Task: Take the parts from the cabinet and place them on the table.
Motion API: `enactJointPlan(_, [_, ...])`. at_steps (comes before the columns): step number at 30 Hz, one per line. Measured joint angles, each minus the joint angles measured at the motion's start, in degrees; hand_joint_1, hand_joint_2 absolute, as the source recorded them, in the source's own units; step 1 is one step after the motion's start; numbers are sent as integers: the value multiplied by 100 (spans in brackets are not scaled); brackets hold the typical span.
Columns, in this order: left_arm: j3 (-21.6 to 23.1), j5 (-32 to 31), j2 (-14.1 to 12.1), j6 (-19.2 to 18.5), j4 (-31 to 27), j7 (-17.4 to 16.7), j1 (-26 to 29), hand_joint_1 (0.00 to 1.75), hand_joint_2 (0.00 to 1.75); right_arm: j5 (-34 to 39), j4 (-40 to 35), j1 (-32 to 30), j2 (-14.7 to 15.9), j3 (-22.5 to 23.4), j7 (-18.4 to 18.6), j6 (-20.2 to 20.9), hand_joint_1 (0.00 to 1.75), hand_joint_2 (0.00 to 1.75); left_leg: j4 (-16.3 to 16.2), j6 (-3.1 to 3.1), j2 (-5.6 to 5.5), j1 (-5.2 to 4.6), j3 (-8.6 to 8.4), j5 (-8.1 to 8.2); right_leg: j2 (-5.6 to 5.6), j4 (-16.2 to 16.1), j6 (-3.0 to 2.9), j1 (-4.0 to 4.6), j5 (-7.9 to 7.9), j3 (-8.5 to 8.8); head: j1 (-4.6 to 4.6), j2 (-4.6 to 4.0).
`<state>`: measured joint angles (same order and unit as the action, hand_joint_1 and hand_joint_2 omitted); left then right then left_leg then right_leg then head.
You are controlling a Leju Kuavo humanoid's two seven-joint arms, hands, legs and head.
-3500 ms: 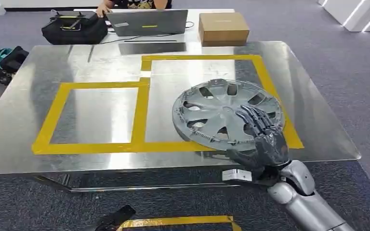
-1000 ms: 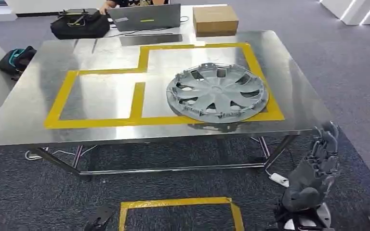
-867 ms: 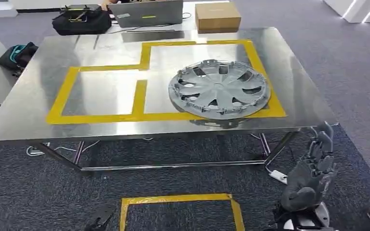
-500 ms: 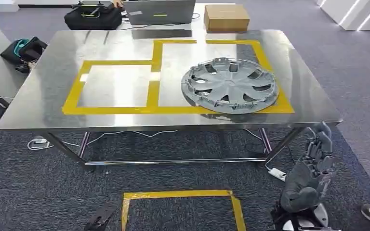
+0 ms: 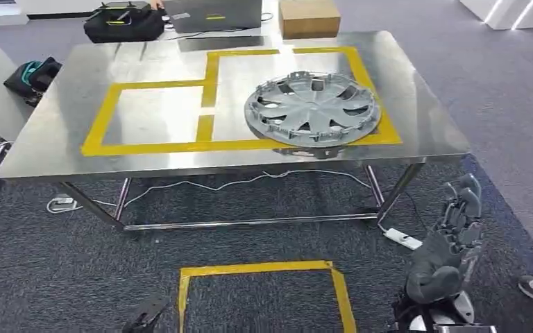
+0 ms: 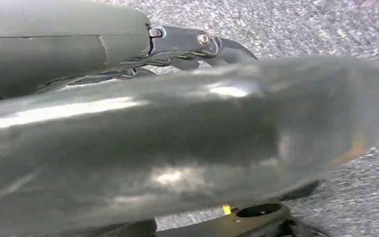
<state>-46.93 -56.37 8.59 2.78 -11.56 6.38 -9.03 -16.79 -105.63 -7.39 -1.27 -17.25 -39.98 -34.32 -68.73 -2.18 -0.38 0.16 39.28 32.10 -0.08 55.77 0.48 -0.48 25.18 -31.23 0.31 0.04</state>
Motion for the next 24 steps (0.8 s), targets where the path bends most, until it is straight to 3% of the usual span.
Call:
enactJointPlan(1, [0,0,0,-11,0,7,4,0,0,20,0,-2,0,0,0,9,0,0,-334,-17,0,0,89,137,-1,3,2,1,-39,-62,-11,0])
enactJointPlan(2, [0,2,0,-15,0,22,5,0,0,46,2,-3,0,0,0,20,0,0,-447,-27,0,2,85,131,-1,14,10,0,-78,-122,-11,0])
enactJointPlan(3, [0,4,0,-26,0,37,4,0,0,61,2,-4,2,0,0,31,0,0,-331,-31,1,7,-41,4,0,26,23,-2,-112,-180,-9,0])
enactJointPlan(5, [0,4,-2,-31,0,65,1,0,0,72,2,-5,0,7,0,46,0,0,556,-24,1,22,-622,-404,5,60,66,-10,-168,-277,-13,0])
enactJointPlan(6, [0,4,-2,-31,0,68,-5,0,0,72,0,-4,0,11,0,57,0,0,1082,-20,1,33,-977,-508,7,76,96,-13,-193,-300,-11,0])
enactJointPlan(7, [0,4,4,-31,0,68,-25,0,0,72,0,-5,2,15,-2,57,0,0,1383,1,-2,20,-1160,-435,5,98,128,26,-207,-355,-20,0])
enactJointPlan(11, [0,9,11,-37,0,68,-11,0,0,74,0,-14,0,22,-2,59,0,0,1378,202,-24,6,-1032,-523,0,85,259,12,-338,-383,-18,0])
enactJointPlan(12, [-2,11,11,-50,0,68,-15,0,0,79,0,-15,2,31,-2,59,0,0,1383,251,-8,26,-1013,-555,6,149,282,-3,-245,-471,-13,0])
enactJointPlan(13, [-2,11,11,-57,0,68,-19,0,0,81,0,-12,2,33,-2,59,0,0,1382,296,-5,27,-980,-585,2,410,309,-2,9,-575,15,0])
enactJointPlan(15, [-2,11,13,-63,0,68,-15,0,0,96,0,-15,2,35,0,59,0,0,1375,335,-2,23,-910,-633,3,1377,349,-6,523,-936,20,0])
enactJointPlan(16, [-2,13,11,-66,0,68,-10,0,0,98,0,-21,0,35,0,59,0,0,1372,338,2,19,-878,-654,3,1795,361,-6,695,-1088,24,0])
enactJointPlan(17, [-2,17,9,-68,0,68,-6,0,0,98,0,-33,2,35,0,61,0,0,1371,336,5,16,-845,-679,3,2002,365,-6,751,-1146,15,0])
enactJointPlan(18, [-2,17,9,-70,0,68,-3,0,0,103,0,-43,2,35,0,61,0,0,1369,329,5,16,-818,-702,3,1876,361,-6,648,-1025,22,0])
enactJointPlan(19, [-2,17,9,-72,0,68,-1,0,0,101,0,-43,2,35,0,61,0,0,1365,320,3,17,-802,-712,2,1497,350,-7,459,-782,22,0])
enactJointPlan(21, [-2,20,13,-74,0,66,-1,0,0,105,0,-36,2,39,0,66,0,0,1352,297,-2,25,-805,-722,2,358,321,-11,24,-93,24,0])
enactJointPlan(22, [-2,24,4,-74,0,66,-5,0,0,116,2,-22,2,37,0,72,0,0,1342,261,-2,-5,-783,-730,17,134,317,9,134,58,20,0])
enactJointPlan(24, [-2,31,0,-79,0,66,-17,0,0,151,0,-33,2,37,0,79,0,0,1297,187,-3,-11,-706,-779,35,119,253,12,94,-2,4,0])
